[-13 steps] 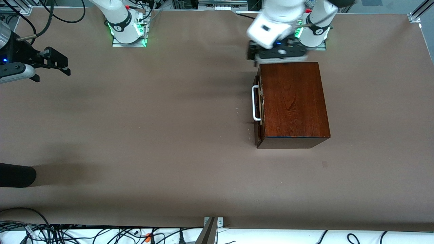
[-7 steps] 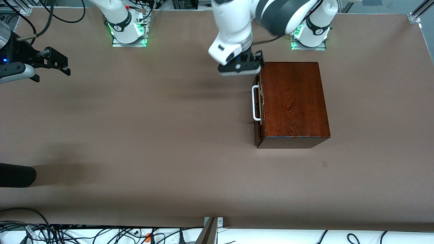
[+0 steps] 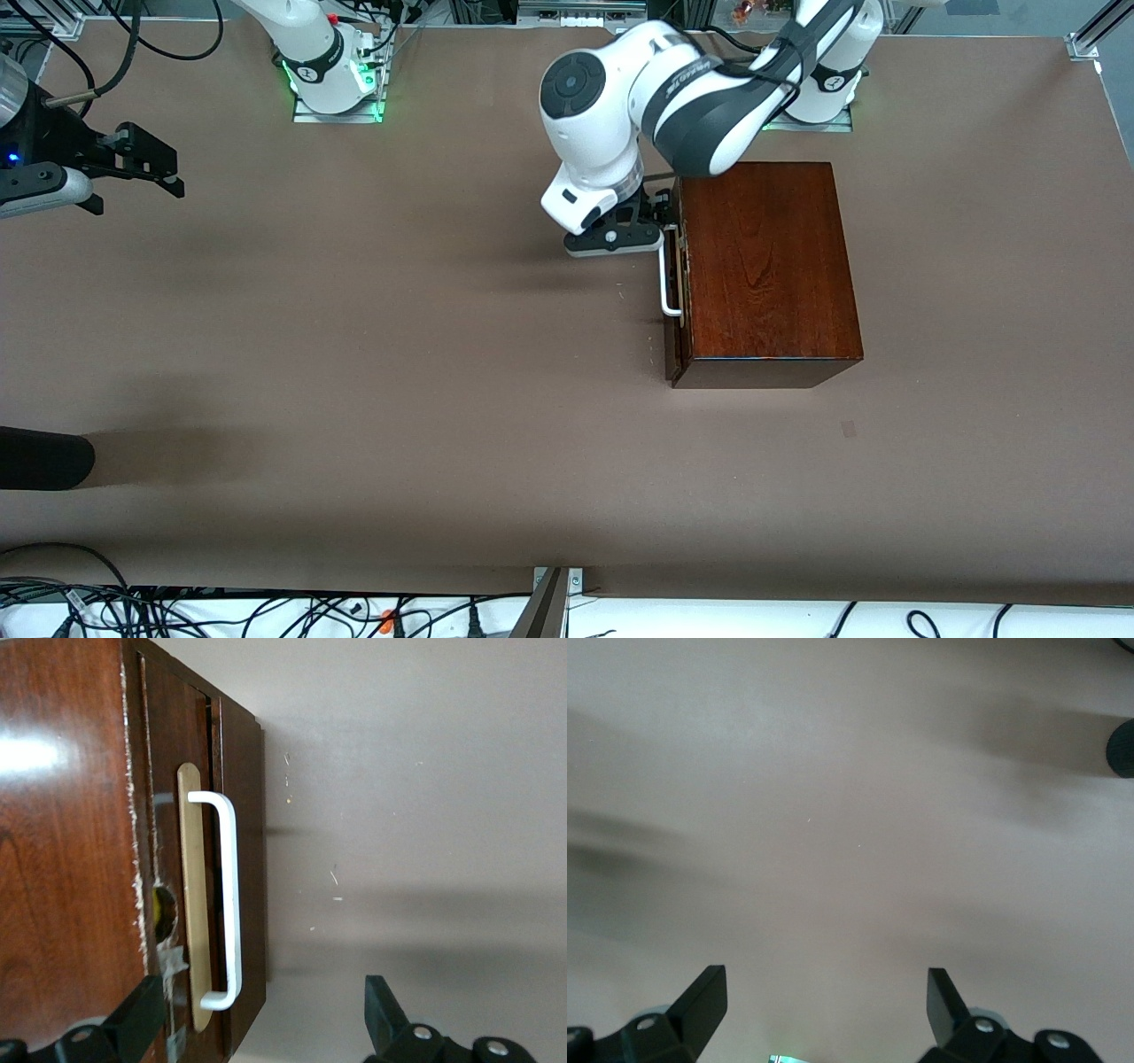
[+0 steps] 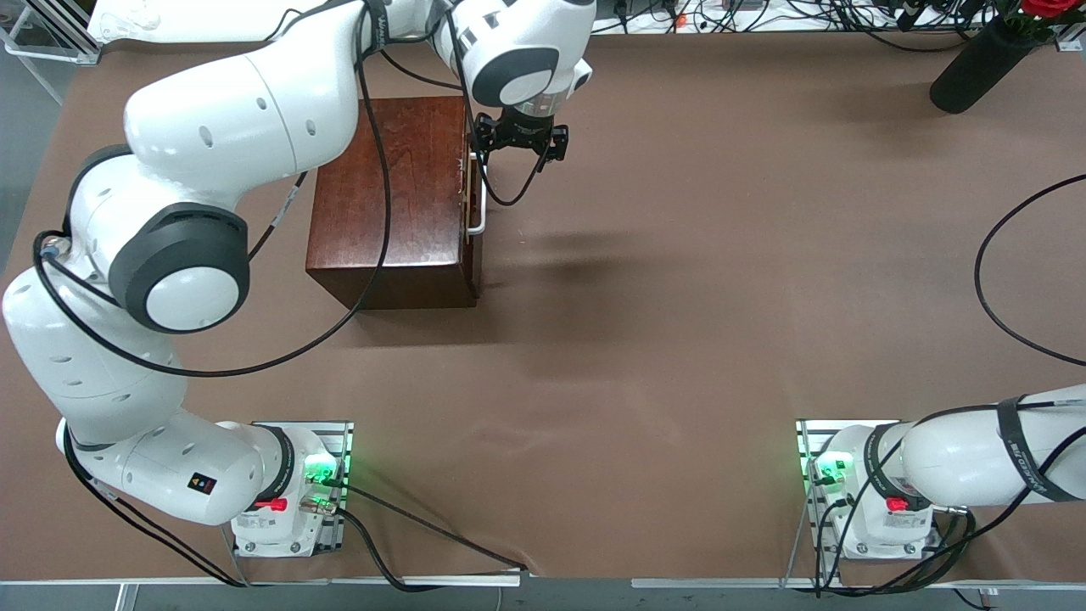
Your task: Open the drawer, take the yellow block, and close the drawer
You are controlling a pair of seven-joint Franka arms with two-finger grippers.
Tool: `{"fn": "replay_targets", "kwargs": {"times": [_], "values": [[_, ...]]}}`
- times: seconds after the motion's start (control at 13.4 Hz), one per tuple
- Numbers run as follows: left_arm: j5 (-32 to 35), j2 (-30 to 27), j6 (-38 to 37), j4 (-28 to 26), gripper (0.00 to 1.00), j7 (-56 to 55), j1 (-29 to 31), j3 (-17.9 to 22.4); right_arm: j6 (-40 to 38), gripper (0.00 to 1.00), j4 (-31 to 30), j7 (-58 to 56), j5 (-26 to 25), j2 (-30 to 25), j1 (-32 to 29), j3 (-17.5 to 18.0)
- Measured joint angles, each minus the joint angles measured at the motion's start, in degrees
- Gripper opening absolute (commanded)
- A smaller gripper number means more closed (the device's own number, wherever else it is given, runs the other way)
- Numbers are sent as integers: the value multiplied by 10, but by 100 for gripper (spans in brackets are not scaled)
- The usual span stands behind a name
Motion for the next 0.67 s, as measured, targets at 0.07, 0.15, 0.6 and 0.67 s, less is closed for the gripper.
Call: {"fn": "replay_targets", "kwargs": {"times": [0.07,0.15,0.6,0.67], "values": [[10,8,3,-3,100,-4,0,0,0,100,0,0,0,0,0,0],[21,18,7,-6,100,-8,0,0,0,100,0,0,0,0,0,0],[78,54,46,-47,100,-23,-3,0,0,100,0,0,0,0,0,0],[81,54,51,-54,100,-24,-3,1,0,100,0,0,0,0,0,0]]}}
